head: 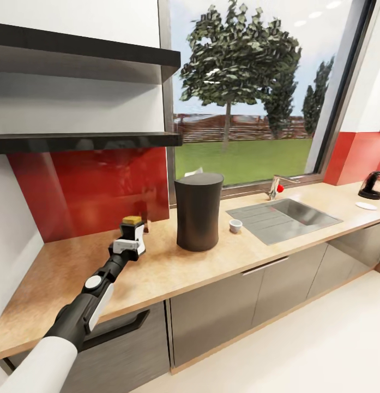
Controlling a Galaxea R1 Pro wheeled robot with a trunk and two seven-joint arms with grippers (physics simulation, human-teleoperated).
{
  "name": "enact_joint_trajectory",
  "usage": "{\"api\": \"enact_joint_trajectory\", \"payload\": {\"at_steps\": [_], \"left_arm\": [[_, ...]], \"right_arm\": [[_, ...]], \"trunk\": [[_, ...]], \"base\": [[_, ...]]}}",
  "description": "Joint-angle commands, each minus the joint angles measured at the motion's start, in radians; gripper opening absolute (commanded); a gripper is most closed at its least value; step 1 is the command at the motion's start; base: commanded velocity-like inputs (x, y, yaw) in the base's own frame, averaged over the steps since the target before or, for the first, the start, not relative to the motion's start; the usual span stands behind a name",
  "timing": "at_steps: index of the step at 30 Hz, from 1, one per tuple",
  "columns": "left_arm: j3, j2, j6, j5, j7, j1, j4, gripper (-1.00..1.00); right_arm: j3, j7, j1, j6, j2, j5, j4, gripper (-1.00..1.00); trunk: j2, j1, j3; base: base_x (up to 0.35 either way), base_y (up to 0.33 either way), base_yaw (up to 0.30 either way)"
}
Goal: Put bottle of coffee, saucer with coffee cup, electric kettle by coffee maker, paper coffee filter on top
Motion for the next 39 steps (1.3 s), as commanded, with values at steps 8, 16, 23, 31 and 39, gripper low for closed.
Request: {"api": "enact_joint_trajectory", "payload": {"at_steps": [8, 16, 23, 31, 39], "left_arm": [[-0.005, 0.001, -0.004, 0.009, -0.004, 0.005, 0.011, -1.00], [-0.007, 0.000, -0.008, 0.010, -0.004, 0.006, 0.017, -1.00], [-0.007, -0.003, -0.017, 0.010, -0.004, 0.006, 0.056, -1.00], [-0.007, -0.003, -0.089, 0.009, -0.003, 0.006, 0.108, -1.00], [-0.007, -0.003, -0.109, 0.012, -0.003, 0.021, 0.110, -1.00]], "right_arm": [[-0.009, 0.002, 0.000, -0.004, 0.002, 0.010, 0.000, 1.00], [-0.009, 0.002, 0.000, -0.004, 0.001, 0.009, 0.000, 1.00], [-0.009, 0.002, 0.000, -0.004, 0.001, 0.008, 0.000, 1.00], [-0.009, 0.002, 0.000, -0.004, 0.001, 0.008, 0.000, 1.00], [-0.009, 0.002, 0.000, -0.004, 0.001, 0.008, 0.000, 1.00]], "trunk": [[-0.001, 0.000, -0.001], [-0.001, 0.000, -0.001], [-0.001, 0.000, -0.001], [-0.001, 0.000, -0.001], [-0.001, 0.000, -0.001]], "base": [[0.106, 0.000, 0.000], [0.315, 0.000, 0.000], [0.115, 0.000, 0.000], [0.088, -0.109, 0.000], [0.041, -0.050, 0.000]]}}
